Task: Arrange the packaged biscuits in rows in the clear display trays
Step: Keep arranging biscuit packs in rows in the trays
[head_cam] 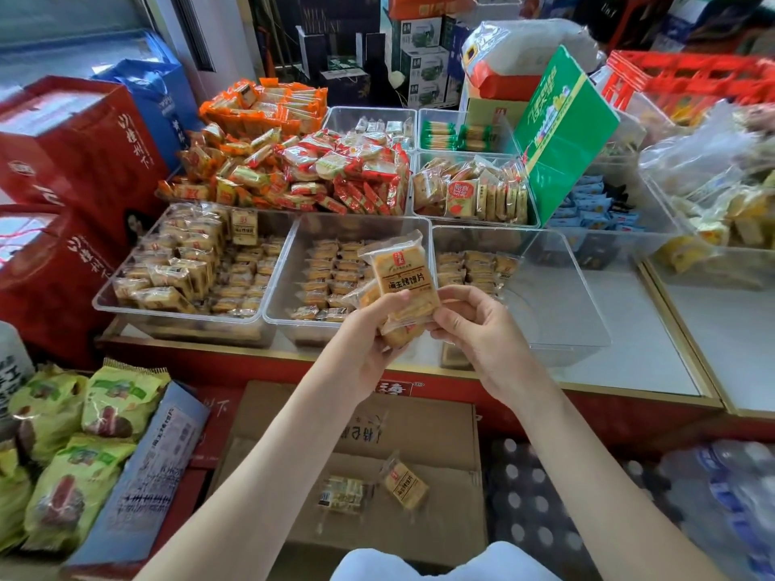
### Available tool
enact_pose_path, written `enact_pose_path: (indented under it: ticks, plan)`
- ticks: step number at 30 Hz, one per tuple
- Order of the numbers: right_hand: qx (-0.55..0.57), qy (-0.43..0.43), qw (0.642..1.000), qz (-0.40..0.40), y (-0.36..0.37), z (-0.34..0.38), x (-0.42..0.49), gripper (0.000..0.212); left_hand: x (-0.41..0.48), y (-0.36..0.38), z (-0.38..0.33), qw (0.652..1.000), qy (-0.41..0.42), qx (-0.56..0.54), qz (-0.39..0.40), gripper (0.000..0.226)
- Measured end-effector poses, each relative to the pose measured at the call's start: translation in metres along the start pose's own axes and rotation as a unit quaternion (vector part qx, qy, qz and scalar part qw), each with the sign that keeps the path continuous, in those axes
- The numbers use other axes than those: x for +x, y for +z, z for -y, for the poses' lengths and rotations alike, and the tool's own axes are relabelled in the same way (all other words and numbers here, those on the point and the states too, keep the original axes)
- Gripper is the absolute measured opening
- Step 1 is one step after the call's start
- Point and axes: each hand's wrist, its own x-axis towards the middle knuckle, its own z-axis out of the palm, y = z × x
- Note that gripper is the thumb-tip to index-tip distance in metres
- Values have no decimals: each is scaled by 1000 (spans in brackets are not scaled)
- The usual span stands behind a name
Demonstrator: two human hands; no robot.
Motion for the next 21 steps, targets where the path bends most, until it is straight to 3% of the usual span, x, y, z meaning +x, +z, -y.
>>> enact_pose_path:
  ticks: [6, 11, 14, 16, 21]
  plan:
    - [-107, -52, 993, 6, -6, 6, -2, 25, 3, -1, -4, 1000, -9, -21, -4, 36]
    - [-229, 12, 973, 22, -12, 12, -1, 25, 0, -1, 3, 999, 25, 29, -26, 20]
    - [-327, -26, 945, -15, -6, 11, -4, 35, 2, -1, 7, 988, 85, 114, -64, 37]
    - [-325, -78, 942, -27, 2, 14, -6, 43, 2, -1, 7, 968, 131, 198, -79, 64]
    - [-247, -62, 966, -54, 16, 18, -3, 47, -10, 2, 6, 917, 218, 325, -72, 48]
